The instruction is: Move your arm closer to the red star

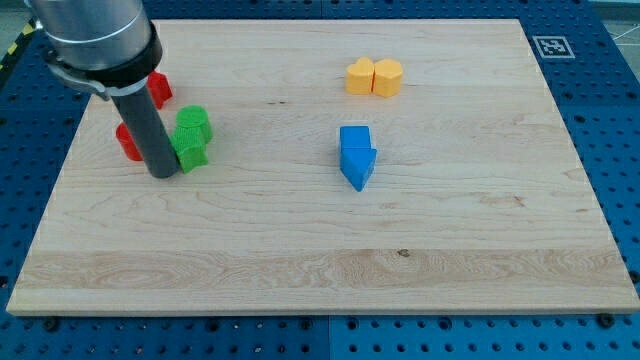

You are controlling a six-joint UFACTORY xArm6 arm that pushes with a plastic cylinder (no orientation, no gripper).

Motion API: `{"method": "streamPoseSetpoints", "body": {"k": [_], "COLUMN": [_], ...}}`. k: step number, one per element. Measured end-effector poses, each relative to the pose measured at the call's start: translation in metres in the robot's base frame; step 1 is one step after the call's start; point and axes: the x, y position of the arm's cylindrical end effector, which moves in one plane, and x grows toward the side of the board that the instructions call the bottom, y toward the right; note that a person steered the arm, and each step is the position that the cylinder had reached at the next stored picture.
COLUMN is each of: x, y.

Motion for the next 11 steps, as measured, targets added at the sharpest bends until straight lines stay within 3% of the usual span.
{"method": "streamPoseSetpoints", "body": {"k": [2,4,5,8,11], "x": [0.002,0.04,-0.002,-0.199,-0.197], "y": [-0.008,-0.086,-0.101,-0.1,-0.063]}}
